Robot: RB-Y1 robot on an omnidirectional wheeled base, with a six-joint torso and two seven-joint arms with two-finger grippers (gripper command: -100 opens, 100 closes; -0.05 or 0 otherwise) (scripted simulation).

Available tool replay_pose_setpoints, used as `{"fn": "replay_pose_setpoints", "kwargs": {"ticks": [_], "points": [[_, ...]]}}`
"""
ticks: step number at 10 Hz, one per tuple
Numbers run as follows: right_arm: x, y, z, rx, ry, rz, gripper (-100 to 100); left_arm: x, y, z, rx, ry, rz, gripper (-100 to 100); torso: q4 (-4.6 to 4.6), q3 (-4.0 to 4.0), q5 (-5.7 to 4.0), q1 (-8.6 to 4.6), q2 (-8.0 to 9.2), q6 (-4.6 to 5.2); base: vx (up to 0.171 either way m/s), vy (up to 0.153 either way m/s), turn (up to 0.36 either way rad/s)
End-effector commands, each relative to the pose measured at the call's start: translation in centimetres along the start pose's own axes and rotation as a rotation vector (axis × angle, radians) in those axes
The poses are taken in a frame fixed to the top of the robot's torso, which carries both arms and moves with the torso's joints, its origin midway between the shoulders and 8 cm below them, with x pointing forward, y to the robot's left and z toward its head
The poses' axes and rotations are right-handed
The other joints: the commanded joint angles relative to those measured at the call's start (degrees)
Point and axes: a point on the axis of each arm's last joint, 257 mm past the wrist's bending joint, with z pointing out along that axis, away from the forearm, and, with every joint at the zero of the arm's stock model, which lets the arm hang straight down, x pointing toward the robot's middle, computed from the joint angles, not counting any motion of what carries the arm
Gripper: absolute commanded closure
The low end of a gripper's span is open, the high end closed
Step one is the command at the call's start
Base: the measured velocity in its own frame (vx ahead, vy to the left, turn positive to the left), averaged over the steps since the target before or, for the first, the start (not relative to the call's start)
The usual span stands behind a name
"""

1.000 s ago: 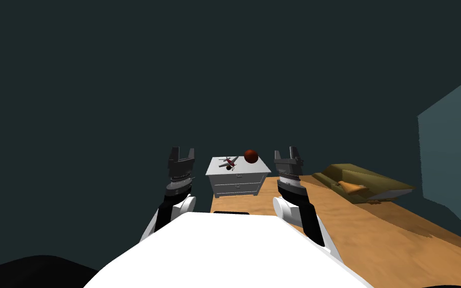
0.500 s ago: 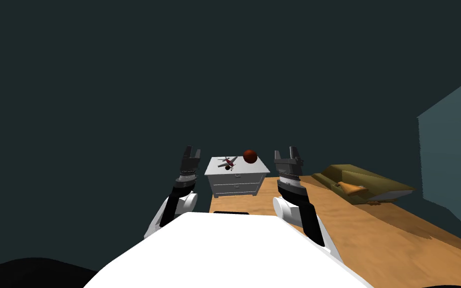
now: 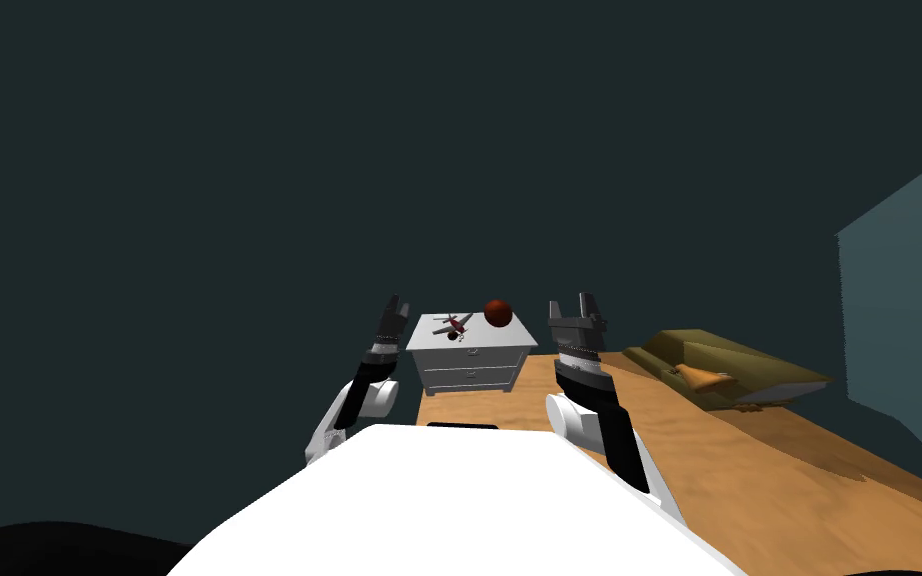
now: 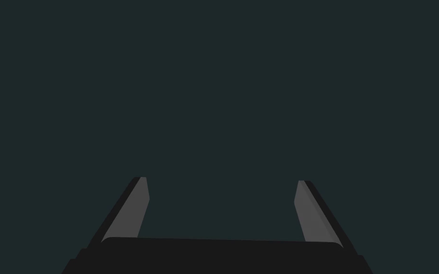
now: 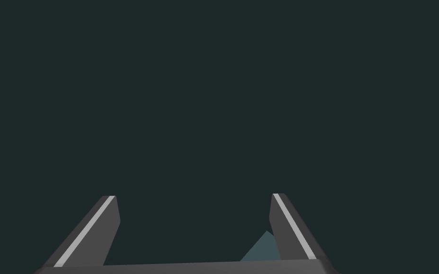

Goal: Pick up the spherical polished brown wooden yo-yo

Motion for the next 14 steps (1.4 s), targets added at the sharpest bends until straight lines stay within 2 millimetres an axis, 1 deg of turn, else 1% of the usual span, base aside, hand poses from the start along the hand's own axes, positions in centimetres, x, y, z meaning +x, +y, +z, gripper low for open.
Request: {"fn": "replay_pose_setpoints", "kwargs": {"ticks": [1,2,3,4,5,6,8,9,10,11,12,13,14], "points": [[0.0,0.0,0.0,0.0,0.0,0.0,0,0.9,2.4,0.2,-0.063,0.014,0.009,-100,0.0,0.0,0.0,0.0,0.0,0.0,0.005,-0.04,0.008],[0.0,0.0,0.0,0.0,0.0,0.0,0,0.9,2.5,0.2,-0.068,0.015,0.009,-100,0.0,-0.01,0.01,0.02,-0.01,0.01,0.009,-0.031,-0.001],[0.0,0.0,0.0,0.0,0.0,0.0,0,1.3,4.2,0.4,-0.11,0.025,0.016,-100,0.0,0.0,0.01,0.05,0.0,0.0,0.011,-0.032,0.008],[0.0,0.0,0.0,0.0,0.0,0.0,0,1.3,4.5,0.3,-0.121,0.026,0.016,-100,0.0,-0.01,0.02,0.06,-0.01,0.0,0.009,-0.032,0.002],[0.0,0.0,0.0,0.0,0.0,0.0,0,1.6,6.3,0.4,-0.169,0.036,0.024,-100,0.0,0.0,0.01,0.06,0.0,0.0,0.012,-0.04,0.004],[0.0,0.0,0.0,0.0,0.0,0.0,0,1.6,6.5,0.4,-0.177,0.037,0.024,-100,0.0,-0.01,0.01,0.03,-0.02,0.0,0.008,-0.036,0.004],[0.0,0.0,0.0,0.0,0.0,0.0,0,2.3,10.0,0.5,-0.266,0.056,0.041,-100,0.0,-0.01,0.01,0.02,-0.01,0.0,0.014,-0.057,0.006],[0.0,0.0,0.0,0.0,0.0,0.0,0,2.3,10.6,0.3,-0.291,0.058,0.041,-100,-0.01,-0.03,-0.01,-0.06,-0.05,0.01,0.011,-0.052,0.004],[0.0,0.0,0.0,0.0,0.0,0.0,0,2.6,12.1,0.3,-0.329,0.067,0.049,-100,0.0,-0.01,-0.01,-0.02,-0.02,0.0,0.015,-0.053,0.004],[0.0,0.0,0.0,0.0,0.0,0.0,0,2.6,12.7,0.0,-0.354,0.068,0.05,-100,-0.01,-0.01,0.0,-0.02,-0.03,0.0,0.012,-0.04,0.004],[0.0,0.0,0.0,0.0,0.0,0.0,0,2.9,14.2,0.0,-0.391,0.077,0.058,-100,0.0,-0.01,0.0,0.03,-0.01,-0.01,0.015,-0.041,0.004],[0.0,0.0,0.0,0.0,0.0,0.0,0,2.9,14.8,-0.3,-0.415,0.079,0.058,-100,-0.01,-0.02,0.01,0.03,-0.03,0.0,0.012,-0.037,0.001],[0.0,0.0,0.0,0.0,0.0,0.0,0,3.1,16.4,-0.5,-0.459,0.087,0.067,-100,0.0,-0.01,0.01,0.05,-0.02,0.0,0.017,-0.047,0.002]]}}
